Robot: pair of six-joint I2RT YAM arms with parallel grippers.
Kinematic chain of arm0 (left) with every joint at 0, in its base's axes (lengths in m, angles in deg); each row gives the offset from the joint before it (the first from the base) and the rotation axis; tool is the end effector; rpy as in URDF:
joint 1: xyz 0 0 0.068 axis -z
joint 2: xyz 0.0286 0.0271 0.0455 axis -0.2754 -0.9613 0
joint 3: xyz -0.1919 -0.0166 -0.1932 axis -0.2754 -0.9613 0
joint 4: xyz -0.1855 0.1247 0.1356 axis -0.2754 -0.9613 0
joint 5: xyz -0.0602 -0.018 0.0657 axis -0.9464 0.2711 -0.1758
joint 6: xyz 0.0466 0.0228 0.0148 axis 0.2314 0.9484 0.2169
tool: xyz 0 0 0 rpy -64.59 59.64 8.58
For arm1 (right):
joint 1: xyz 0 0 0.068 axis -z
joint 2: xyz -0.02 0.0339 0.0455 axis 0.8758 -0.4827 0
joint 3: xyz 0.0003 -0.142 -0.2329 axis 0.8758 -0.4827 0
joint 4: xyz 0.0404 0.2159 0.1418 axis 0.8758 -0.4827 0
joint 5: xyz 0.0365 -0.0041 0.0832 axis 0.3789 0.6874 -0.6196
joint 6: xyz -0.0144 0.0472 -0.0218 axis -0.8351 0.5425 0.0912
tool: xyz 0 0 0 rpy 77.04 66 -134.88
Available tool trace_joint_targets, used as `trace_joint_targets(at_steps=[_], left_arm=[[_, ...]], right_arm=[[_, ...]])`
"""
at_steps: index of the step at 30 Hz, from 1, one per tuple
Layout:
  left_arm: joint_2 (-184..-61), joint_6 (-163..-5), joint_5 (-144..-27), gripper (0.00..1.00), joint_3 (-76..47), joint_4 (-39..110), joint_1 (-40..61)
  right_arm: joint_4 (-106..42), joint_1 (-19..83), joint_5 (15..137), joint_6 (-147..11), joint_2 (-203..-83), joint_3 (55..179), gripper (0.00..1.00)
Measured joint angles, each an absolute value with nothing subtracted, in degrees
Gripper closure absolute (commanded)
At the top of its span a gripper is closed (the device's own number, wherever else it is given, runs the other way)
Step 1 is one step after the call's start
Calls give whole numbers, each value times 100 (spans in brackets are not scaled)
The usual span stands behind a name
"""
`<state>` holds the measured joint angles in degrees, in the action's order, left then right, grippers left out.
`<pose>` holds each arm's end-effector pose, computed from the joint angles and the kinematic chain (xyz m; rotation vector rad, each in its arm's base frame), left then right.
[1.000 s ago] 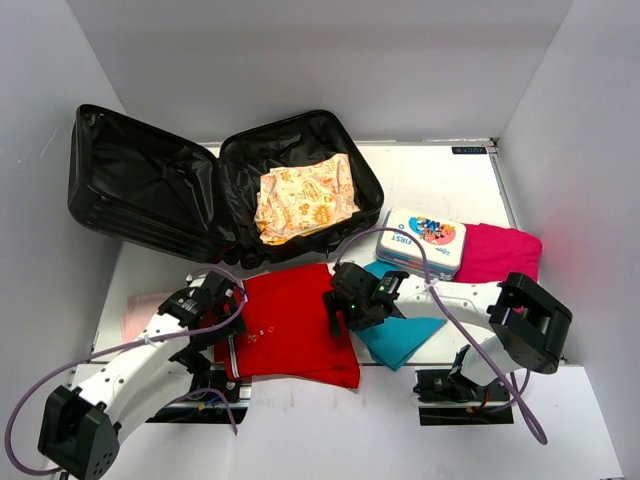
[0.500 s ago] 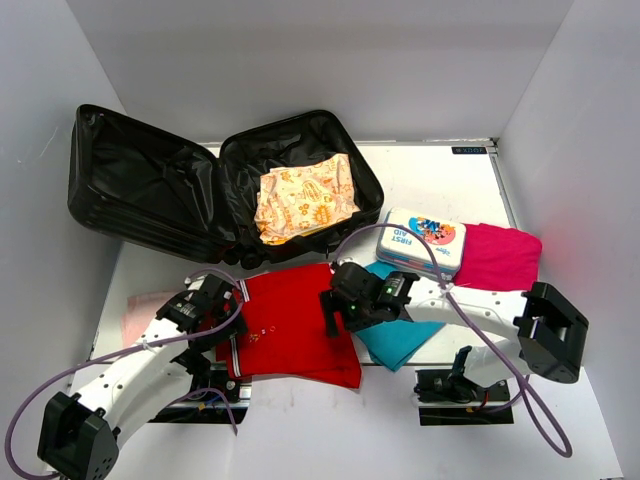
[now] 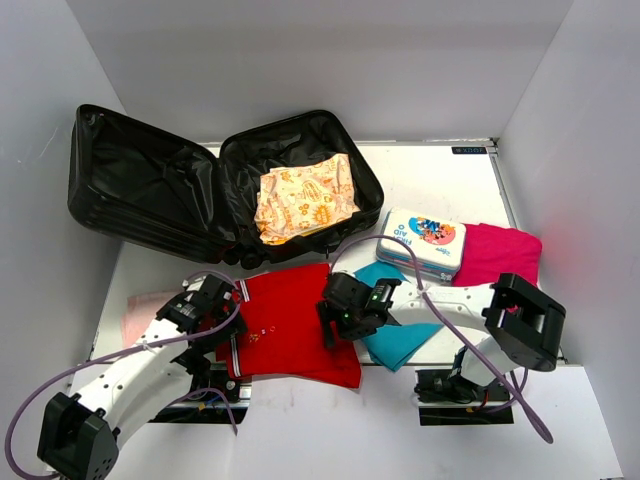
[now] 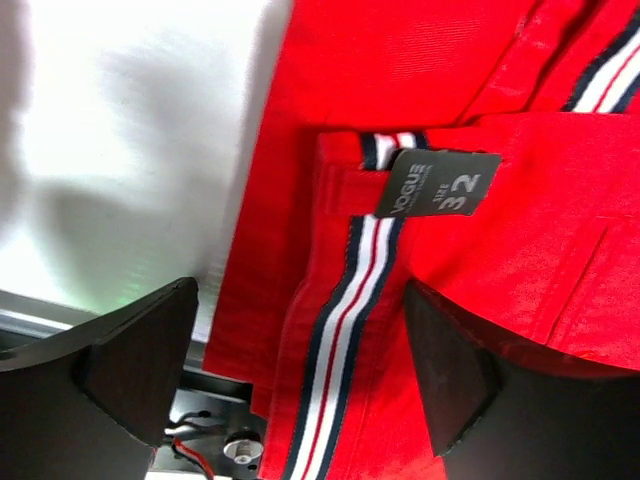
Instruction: Pack the luggage
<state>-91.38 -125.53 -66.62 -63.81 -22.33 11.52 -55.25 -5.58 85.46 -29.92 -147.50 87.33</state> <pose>0.0962 -0.0426 0.1578 -0.6594 2.7774 -0.0007 0.1100 0.2521 0.1680 -0.5158 2.7611 0.5139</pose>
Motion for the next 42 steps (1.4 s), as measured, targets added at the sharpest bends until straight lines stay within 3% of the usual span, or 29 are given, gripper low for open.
trace_joint_targets(at_steps=[3, 5, 6, 7, 8, 9, 10, 11, 12, 22, 29, 42], left_arm=[[-9171, -12515, -6764, 23, -6447, -2080, 1150], [-9223, -12474, -6858, 35, -6454, -1951, 1150], [-9252, -12443, -6933, 53, -6458, -1844, 1146], [-9276, -12448, -7042, 64, -6462, -1728, 1143], [-9296, -12435, -7090, 72, -6469, -1637, 1146], [-9298, -12354, -7169, 91, -6469, -1554, 1148], [-9287, -12345, -7193, 99, -6467, -1530, 1146], [-9241, -12275, -7228, 100, -6464, -1521, 1141], [-9182, -12196, -7239, 100, -6482, -1512, 1146], [-8037, -11335, -7335, 100, -6484, -1663, 1382], [-7672, -10721, -7798, 100, -5129, -1634, 1869], [-9226, -9663, -8797, 100, -3007, -1363, 1941]], right_arm=[[-5306, -560, 8493, -3018, -14822, 8742, 28], [-5223, -560, 8447, -3060, -14899, 8786, 40], [-5212, -560, 8449, -3090, -14966, 8838, 44], [-5210, -556, 8406, -3141, -15056, 8895, 57], [-5199, -547, 8366, -3204, -15113, 8939, 62], [-5125, -534, 8323, -3219, -15163, 8952, 70], [-5099, -527, 8283, -3261, -15194, 8963, 76], [-5075, -523, 8253, -3287, -15209, 8984, 91], [-5088, -521, 8231, -3324, -15211, 9013, 100], [-5850, -564, 8445, -3827, -14982, 9610, 100], [-6379, -597, 8731, -4247, -14173, 10281, 100], [-7805, -665, 9899, -5781, -14256, 12704, 100]])
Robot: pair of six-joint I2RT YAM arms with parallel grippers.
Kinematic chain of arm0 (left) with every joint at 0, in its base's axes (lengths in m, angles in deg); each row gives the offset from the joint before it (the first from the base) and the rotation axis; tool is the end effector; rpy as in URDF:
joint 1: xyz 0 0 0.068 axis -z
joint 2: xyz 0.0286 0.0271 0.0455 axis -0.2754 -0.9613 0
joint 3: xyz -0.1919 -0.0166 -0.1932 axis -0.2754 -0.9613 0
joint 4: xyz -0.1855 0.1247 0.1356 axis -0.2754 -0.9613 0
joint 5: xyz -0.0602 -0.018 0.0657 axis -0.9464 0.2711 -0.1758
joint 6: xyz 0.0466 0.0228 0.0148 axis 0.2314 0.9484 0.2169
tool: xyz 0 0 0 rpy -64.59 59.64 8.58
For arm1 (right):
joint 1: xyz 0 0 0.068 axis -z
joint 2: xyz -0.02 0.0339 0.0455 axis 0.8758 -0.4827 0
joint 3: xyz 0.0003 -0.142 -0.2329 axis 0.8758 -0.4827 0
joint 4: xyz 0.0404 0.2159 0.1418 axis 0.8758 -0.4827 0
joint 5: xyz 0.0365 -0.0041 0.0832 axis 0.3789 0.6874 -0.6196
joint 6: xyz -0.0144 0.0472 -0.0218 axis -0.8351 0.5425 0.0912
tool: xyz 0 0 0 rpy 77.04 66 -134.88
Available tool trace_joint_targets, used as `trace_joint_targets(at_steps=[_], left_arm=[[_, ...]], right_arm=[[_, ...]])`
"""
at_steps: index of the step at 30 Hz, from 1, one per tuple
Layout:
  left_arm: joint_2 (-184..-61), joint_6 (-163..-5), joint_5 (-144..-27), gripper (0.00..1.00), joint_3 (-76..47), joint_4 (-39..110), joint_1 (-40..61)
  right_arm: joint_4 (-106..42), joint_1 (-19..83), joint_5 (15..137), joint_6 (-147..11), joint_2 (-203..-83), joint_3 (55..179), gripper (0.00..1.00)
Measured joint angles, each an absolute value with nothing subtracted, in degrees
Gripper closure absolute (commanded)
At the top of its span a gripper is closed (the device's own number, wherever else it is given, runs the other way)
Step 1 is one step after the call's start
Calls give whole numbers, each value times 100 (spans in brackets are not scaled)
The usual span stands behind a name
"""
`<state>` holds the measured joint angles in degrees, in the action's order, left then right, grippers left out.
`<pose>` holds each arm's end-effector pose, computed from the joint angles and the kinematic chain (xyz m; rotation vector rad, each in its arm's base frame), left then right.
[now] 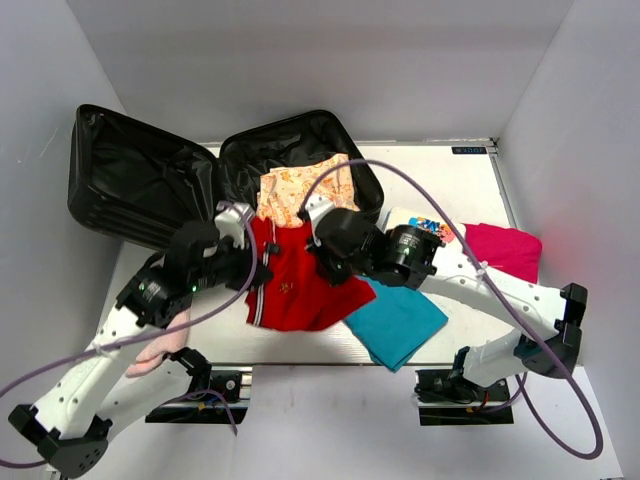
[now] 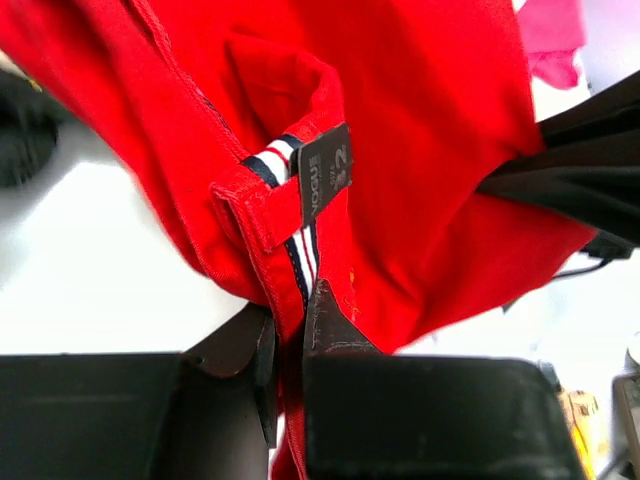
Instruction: Pack the luggage
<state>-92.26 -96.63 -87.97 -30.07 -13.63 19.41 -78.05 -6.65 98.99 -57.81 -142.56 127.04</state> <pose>0.1191 -0.0926 0.3443 0.3343 2.2719 -0.7686 0.1212 0.2710 0.3825 -0.8584 2.1466 0.4621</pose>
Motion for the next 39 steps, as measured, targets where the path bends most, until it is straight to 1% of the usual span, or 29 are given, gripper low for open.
trace_joint_targets(at_steps=[5, 10, 14, 17, 19, 24, 27, 32, 39], left_arm=[[-10205, -9152, -8686, 100, -1800, -1106, 1935], [-10954, -8675, -8362, 100, -797, -1114, 1932], [-11459, -8415, -7918, 100, -307, -977, 1911], [-11857, -8382, -7757, 100, -130, -767, 1664], [-12165, -8404, -7722, 100, -73, -607, 1439], [-13051, -8621, -7746, 100, -98, -190, 722], [-13536, -8787, -7849, 100, -222, 38, 381], [-14172, -9040, -8085, 100, -390, 344, 177], [-14436, -9436, -8246, 100, -858, 711, 20]], right_arm=[[-7979, -599, 10764, -6389, -14805, 13966, 100], [-7914, -387, 11326, -6944, -15172, 14593, 100], [-7426, -49, 11488, -7420, -15347, 14707, 100], [-7029, 373, 11418, -7663, -15537, 14698, 100], [-6847, 758, 11217, -7713, -15832, 14772, 100], [-6690, 1731, 10301, -7742, -17261, 15627, 100], [-6609, 2190, 9676, -7667, -17913, 15845, 100], [-6572, 2826, 8694, -7370, -18380, 15845, 100], [-6430, 3438, 7628, -7012, -18802, 15841, 100]])
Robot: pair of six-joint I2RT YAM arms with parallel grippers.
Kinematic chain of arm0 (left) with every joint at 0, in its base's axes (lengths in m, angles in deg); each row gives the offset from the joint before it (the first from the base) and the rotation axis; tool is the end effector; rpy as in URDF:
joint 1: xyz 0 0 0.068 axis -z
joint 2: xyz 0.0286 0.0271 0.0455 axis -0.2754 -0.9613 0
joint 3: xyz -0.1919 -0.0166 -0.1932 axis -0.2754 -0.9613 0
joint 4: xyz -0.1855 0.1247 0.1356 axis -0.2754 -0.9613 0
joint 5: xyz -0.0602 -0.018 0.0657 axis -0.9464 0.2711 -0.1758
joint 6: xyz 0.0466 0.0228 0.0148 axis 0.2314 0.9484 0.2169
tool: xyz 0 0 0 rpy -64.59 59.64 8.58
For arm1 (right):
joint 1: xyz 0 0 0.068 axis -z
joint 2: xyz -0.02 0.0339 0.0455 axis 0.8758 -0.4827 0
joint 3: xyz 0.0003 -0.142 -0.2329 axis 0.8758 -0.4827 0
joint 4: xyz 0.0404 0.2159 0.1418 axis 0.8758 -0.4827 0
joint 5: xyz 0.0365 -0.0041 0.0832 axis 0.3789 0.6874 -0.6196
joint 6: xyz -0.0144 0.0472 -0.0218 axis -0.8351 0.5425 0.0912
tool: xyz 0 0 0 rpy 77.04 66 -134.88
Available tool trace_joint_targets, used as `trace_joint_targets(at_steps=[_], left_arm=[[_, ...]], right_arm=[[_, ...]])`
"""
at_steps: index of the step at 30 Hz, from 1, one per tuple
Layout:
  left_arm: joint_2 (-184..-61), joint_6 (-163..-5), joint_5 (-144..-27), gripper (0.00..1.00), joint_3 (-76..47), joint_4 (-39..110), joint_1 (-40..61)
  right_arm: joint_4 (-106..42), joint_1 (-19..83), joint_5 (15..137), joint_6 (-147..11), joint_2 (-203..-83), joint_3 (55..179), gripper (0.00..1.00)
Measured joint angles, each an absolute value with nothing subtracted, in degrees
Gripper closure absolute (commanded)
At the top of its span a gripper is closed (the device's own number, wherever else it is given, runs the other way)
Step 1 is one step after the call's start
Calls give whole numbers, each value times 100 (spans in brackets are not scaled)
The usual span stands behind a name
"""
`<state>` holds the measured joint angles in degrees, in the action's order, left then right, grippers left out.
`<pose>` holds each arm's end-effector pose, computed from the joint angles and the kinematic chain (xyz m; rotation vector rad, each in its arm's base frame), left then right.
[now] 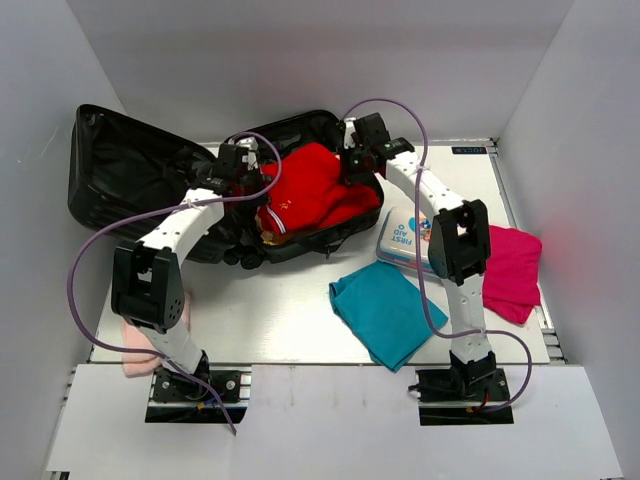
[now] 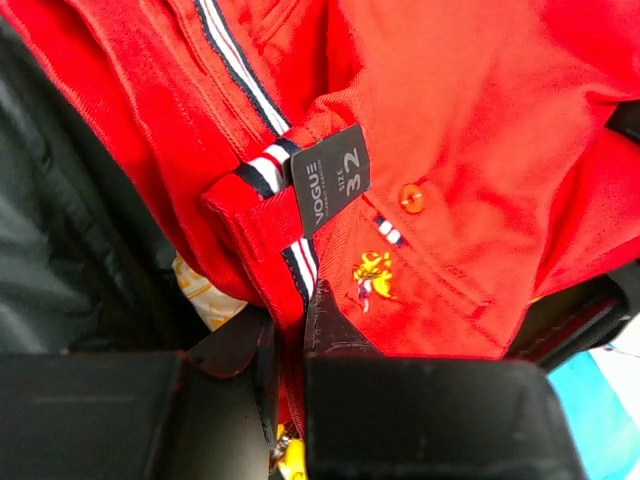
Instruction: Pack the luggage
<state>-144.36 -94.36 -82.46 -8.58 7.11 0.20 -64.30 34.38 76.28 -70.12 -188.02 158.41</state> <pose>0.3652 -0.1093 0.2730 -0.0749 2.4048 -0.4222 0.4517 0.2325 0.2736 -0.5066 2.2823 0.4206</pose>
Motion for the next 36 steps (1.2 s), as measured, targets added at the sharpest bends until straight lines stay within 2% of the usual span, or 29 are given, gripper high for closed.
trace_joint_targets(at_steps=[9, 15, 16, 17, 18, 19, 20, 21, 22, 24, 30, 32, 33, 34, 36], left_arm=[[-14235, -9807, -8109, 100, -1520, 945, -26], [-14473, -9943, -7639, 98, -1258, 560, 59], [-14563, -9978, -7567, 73, -1158, 453, 68], [-14637, -10008, -7497, 53, -1085, 359, 75], [-14705, -10000, -7422, 31, -1044, 271, 75], [-14729, -9982, -7309, 10, -1029, 125, 72], [-14734, -10116, -7392, 5, -1000, 103, 68], [-14727, -10048, -7293, 1, -915, 48, 127], [-14716, -10022, -7234, 1, -856, -74, 145], [-14716, -10000, -7191, 1, -710, -247, 153], [-14731, -9657, -6727, 1, 167, -1031, 107], [-14747, -9536, -6594, 1, 541, -1169, 101], [-14749, -9471, -6550, 1, 691, -1202, 103], [-14749, -9434, -6526, 3, 851, -1210, 116], [-14749, -9359, -6522, 9, 1017, -1217, 166]], right_arm=[[-5901, 3647, 7129, -6736, -18601, 14980, 100], [-5678, 3678, 7142, -6629, -18507, 14658, 84], [-5676, 3678, 7140, -6629, -18507, 14658, 79], [-5673, 3678, 7138, -6631, -18507, 14658, 72], [-5676, 3678, 7142, -6631, -18507, 14658, 59], [-5680, 3682, 7215, -6646, -18507, 14658, 51], [-5684, 3709, 7280, -6679, -18503, 14658, 44], [-5691, 3746, 7295, -6706, -18490, 14658, 28], [-5722, 3776, 7324, -6714, -18466, 14658, 19], [-5741, 3805, 7328, -6754, -18352, 14661, 13], [-5813, 3859, 7394, -6898, -17858, 14838, 14], [-5807, 3875, 7344, -6933, -17698, 14888, 24], [-5800, 3868, 7302, -6946, -17629, 14895, 38], [-5800, 3859, 7247, -6968, -17585, 14895, 44], [-5798, 3792, 7166, -6933, -17535, 14895, 47]])
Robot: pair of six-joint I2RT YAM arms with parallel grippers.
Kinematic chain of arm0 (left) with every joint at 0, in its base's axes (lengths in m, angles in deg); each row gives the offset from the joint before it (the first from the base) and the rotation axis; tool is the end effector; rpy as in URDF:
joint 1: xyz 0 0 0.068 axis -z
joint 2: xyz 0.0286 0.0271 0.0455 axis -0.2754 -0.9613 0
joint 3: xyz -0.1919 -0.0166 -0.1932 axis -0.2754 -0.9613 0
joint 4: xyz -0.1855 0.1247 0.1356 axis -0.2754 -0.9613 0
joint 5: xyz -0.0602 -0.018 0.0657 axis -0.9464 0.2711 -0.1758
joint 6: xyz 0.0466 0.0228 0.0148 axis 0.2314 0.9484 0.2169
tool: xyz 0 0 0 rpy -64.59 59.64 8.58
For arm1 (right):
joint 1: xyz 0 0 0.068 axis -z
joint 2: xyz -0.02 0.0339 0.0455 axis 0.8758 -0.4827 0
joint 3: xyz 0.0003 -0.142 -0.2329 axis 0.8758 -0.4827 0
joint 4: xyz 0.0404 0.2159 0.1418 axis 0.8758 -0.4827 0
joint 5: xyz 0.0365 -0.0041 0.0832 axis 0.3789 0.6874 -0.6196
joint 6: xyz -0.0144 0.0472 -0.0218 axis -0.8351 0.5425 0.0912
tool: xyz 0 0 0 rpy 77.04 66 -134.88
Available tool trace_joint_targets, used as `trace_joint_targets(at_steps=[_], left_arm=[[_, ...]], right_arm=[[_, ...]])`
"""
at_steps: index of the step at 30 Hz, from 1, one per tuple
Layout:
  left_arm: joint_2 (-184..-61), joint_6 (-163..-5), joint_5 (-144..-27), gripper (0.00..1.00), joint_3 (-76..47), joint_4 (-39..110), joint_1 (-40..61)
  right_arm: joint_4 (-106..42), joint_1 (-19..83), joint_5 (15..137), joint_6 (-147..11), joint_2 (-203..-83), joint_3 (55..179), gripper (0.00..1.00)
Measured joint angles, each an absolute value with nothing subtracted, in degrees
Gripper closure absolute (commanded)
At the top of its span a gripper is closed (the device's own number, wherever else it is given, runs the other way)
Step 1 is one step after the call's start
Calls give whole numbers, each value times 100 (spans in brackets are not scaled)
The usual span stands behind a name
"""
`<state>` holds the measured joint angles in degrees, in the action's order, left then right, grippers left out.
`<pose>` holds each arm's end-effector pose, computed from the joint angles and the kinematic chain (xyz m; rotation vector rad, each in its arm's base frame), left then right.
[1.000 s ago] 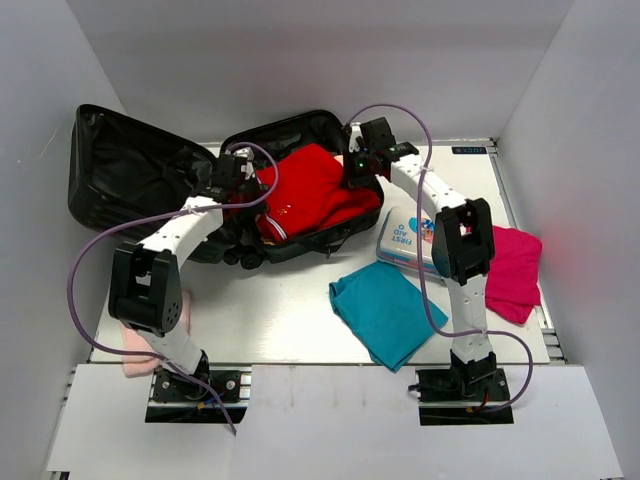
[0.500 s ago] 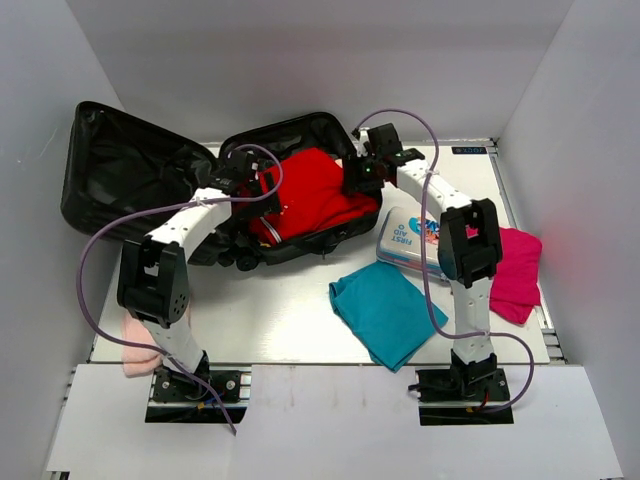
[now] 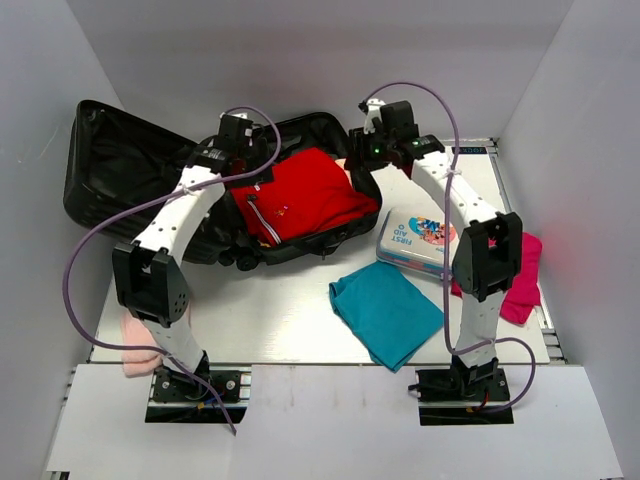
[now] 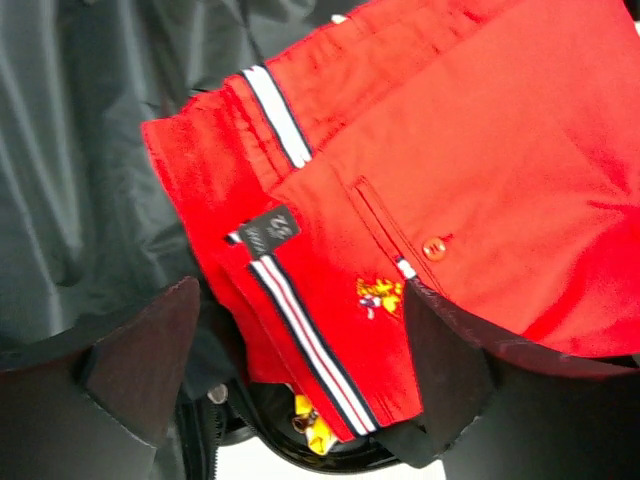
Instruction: Pack the luggage
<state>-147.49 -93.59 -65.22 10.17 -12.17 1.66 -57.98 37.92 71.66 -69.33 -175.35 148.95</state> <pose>0.3711 -0.1102 0.3350 -0.1664 2.4021 -0.0558 0.4260 0.1905 0.3312 -0.4508 2.1241 0.5100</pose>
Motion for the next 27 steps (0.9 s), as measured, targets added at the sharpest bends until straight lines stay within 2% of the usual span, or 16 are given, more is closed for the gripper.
trace_joint_targets(at_steps=[1, 2, 5, 6, 10, 15, 18, 19, 20, 21, 22, 24, 25, 26, 27], left_arm=[[-14758, -9335, -6531, 16, 1043, -1213, 197], [-14779, -9327, -6572, 30, 1043, -1215, 230], [-14926, -9361, -6764, 49, 858, -1154, 287], [-15007, -9375, -6830, 59, 722, -1134, 306], [-15457, -9486, -7033, 69, 250, -1143, 322], [-15811, -9549, -7162, 69, 243, -1079, 289], [-15861, -9554, -7291, 63, 337, -1136, 254], [-15885, -9532, -7348, 54, 390, -1171, 249], [-15916, -9484, -7398, 49, 466, -1206, 245], [-15936, -9429, -7462, 46, 534, -1221, 247], [-15940, -9377, -7490, 33, 608, -1243, 258], [-15940, -9246, -7540, 24, 796, -1252, 295], [-15936, -9163, -7558, 18, 917, -1250, 328], [-15929, -9051, -7567, 6, 1043, -1248, 368], [-15905, -8944, -7591, 0, 1155, -1243, 418]], right_arm=[[-5802, 3752, 7121, -6931, -17537, 14892, 47], [-5807, 3706, 7081, -6920, -17556, 14877, 51], [-5796, 3582, 7051, -6869, -17594, 14720, 61], [-5759, 3542, 7055, -6780, -17602, 14593, 64], [-5540, 3488, 7142, -6356, -17635, 13841, 67], [-5479, 3492, 7398, -6061, -17959, 13535, 67], [-5510, 3475, 7551, -6010, -18007, 13587, 65], [-5523, 3468, 7586, -6015, -18007, 13601, 62], [-5544, 3464, 7625, -6024, -18004, 13633, 60], [-5555, 3464, 7660, -6039, -18000, 13657, 52], [-5606, 3464, 7700, -6069, -17976, 13688, 46], [-5704, 3464, 7726, -6085, -17906, 13738, 36], [-5776, 3462, 7761, -6102, -17823, 13773, 24], [-5820, 3464, 7789, -6107, -17722, 13778, 20], [-5885, 3466, 7831, -6133, -17556, 13775, 16]])
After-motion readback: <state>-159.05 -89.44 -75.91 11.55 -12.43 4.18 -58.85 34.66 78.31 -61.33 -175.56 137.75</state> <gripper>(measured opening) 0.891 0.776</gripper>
